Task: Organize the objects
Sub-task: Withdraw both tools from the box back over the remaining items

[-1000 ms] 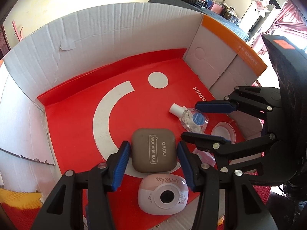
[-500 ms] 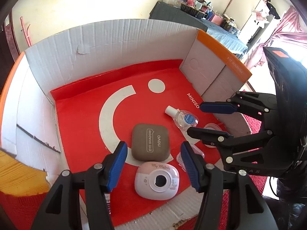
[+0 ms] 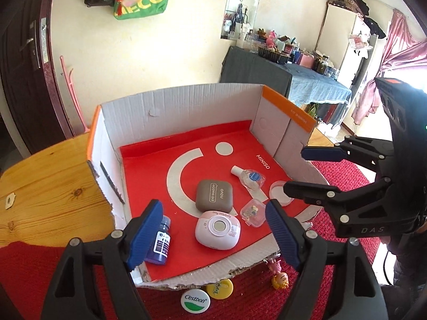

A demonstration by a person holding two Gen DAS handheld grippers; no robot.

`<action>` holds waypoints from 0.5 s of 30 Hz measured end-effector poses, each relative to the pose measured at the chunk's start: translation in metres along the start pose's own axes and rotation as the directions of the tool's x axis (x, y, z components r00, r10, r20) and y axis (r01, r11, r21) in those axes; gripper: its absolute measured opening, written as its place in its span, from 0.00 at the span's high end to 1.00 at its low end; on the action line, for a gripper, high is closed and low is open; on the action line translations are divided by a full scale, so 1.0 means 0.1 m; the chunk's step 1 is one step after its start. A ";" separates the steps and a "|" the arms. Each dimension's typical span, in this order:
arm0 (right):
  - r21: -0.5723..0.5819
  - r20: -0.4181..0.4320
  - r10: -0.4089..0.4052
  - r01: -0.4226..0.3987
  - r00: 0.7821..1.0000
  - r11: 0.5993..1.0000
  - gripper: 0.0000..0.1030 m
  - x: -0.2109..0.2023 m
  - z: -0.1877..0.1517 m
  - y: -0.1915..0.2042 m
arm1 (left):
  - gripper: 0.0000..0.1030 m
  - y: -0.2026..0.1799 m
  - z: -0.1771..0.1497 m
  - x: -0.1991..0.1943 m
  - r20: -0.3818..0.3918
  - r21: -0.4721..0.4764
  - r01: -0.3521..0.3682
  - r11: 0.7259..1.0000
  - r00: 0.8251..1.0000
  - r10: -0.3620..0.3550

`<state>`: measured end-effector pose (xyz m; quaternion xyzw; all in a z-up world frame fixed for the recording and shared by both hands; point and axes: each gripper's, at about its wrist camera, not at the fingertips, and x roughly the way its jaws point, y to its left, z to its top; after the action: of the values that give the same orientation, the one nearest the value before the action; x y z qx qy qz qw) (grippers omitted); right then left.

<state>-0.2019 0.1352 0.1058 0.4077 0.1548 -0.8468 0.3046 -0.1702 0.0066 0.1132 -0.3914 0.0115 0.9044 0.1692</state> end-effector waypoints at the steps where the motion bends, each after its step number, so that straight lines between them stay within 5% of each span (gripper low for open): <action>1: 0.003 0.014 0.003 -0.003 1.000 1.000 0.39 0.00 0.02 0.04 | 0.20 -0.01 -0.02 -0.06 0.019 -0.002 -0.011 1.000 1.000 0.011; 15: 0.059 0.209 -0.052 0.040 0.976 0.997 0.19 -0.58 -0.39 0.26 | 0.02 -0.25 -0.53 -0.69 0.258 -0.089 -0.129 0.988 0.955 0.148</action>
<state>-0.1342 0.1580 0.1266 0.3201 0.1077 -0.8960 0.2884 -0.0813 0.0018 0.1283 -0.2716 -0.0160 0.9579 0.0915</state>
